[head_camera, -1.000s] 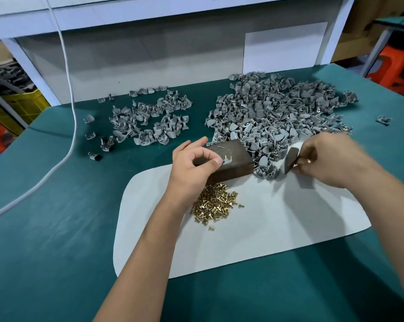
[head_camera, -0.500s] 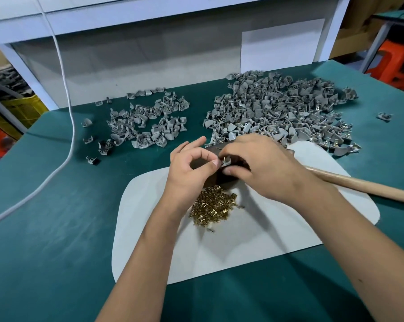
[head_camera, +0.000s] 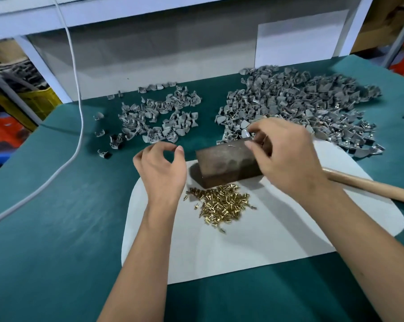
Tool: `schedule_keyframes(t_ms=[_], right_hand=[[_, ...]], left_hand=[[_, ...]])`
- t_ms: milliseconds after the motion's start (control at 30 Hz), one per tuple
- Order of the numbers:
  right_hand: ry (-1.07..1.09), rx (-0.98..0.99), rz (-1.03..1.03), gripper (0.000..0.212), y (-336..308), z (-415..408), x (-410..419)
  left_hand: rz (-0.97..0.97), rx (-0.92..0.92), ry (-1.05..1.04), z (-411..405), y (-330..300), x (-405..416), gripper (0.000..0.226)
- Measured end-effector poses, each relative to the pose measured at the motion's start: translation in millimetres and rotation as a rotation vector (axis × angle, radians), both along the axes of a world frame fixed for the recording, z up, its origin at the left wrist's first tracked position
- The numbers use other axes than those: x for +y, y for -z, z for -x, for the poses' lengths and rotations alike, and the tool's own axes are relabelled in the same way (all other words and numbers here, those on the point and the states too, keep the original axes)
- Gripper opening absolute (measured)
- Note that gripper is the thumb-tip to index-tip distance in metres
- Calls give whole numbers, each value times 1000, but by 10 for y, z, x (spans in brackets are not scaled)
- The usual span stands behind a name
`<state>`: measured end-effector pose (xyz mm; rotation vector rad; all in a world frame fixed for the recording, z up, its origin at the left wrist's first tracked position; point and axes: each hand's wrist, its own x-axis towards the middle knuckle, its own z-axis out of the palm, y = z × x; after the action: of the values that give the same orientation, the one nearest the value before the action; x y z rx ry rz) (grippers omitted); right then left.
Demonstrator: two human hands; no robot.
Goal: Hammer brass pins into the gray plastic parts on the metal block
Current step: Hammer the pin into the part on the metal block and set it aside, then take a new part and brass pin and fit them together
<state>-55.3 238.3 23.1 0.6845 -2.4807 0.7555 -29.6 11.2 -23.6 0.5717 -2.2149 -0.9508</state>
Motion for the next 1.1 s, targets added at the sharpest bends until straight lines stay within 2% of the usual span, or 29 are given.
schedule_keyframes(t_ms=[67, 133, 233, 300, 467, 700, 967, 1100], right_hand=[[-275, -21, -107, 18, 48, -186, -168], [-479, -90, -262, 23, 69, -286, -297], [-552, -157, -476, 47, 85, -344, -396], [-542, -152, -532, 52, 115, -358, -405], [-583, -169, -446, 23, 185, -373, -422], [-590, -152, -346, 13, 184, -376, -399], [-634, -111, -250, 5, 210, -367, -394], [-644, -114, -142, 4, 222, -333, -364]], left_hand=[[49, -30, -14, 2, 38, -57, 10], [88, -48, -17, -1, 68, -82, 11], [144, -128, -10, 11, 108, -86, 17], [181, -193, -4, 16, 134, -86, 24], [192, -199, -30, 7, 122, -58, 25], [178, -196, -49, 64, 126, -109, 28], [397, -266, 48, 493, 2, -209, 37], [432, -261, 61, 598, 59, -224, 35]])
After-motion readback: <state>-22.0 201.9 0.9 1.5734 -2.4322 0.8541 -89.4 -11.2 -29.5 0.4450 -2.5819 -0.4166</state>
